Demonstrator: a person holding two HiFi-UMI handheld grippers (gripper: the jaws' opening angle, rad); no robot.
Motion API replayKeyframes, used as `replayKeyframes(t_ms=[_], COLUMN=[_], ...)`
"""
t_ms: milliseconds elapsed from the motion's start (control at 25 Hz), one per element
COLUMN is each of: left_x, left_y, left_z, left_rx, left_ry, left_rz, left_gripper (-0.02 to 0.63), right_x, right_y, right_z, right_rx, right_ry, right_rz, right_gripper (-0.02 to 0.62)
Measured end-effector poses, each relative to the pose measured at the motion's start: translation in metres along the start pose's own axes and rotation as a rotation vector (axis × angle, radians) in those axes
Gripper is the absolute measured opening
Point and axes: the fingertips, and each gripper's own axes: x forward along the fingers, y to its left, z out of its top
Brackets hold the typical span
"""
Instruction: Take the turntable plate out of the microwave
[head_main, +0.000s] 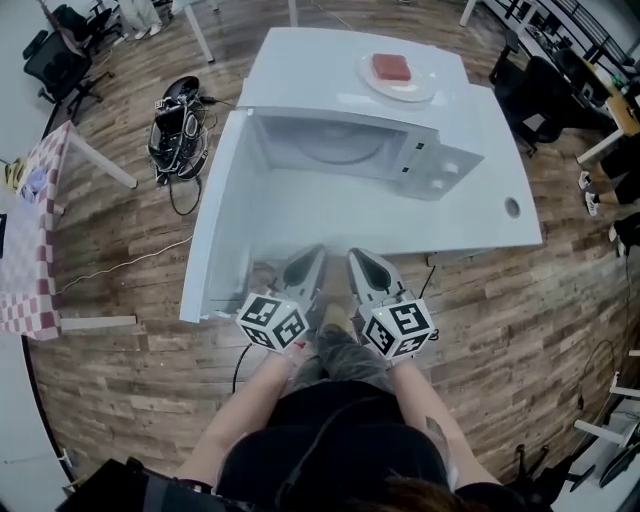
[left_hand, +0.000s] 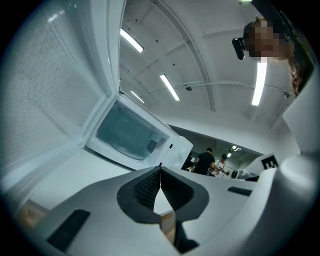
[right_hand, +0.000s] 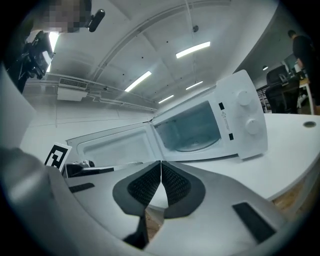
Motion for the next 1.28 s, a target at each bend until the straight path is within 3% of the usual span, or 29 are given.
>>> replayKeyframes(t_ms=[400, 600, 760, 960, 1280], left_x=[0.058, 0.071, 0.08, 0.099, 0.117], left_y=[0.026, 0.042, 0.058, 0.078, 0.11], left_z=[0.008, 0.014, 0.017, 0.02, 0.036], left_rx=[-0.025, -0.089, -0.135, -0.135, -0.205], left_ry=[0.021, -0.004, -0.014, 0.001, -0.039], left_rz=[0.055, 0.083, 0.11, 0.15, 0.185], left_gripper=[0.012, 0.014, 0.014, 0.058, 0.092], right_x=[0.036, 0.053, 0.071, 0.091, 0.118], right_y=[-0.056, -0.072, -0.089, -0.096, -0.123], right_z=[-0.003, -0.001, 0.002, 0.009, 0.028], right_rx=[0.115, 0.089, 0.221, 0.132, 0.1], right_ry=[0.048, 0.068, 0.054, 0.07, 0.024], right_rz=[-0.006, -0.023, -0.062, -0.078, -0.171], right_gripper=[0.021, 0.021, 0.021, 0.036, 0.083])
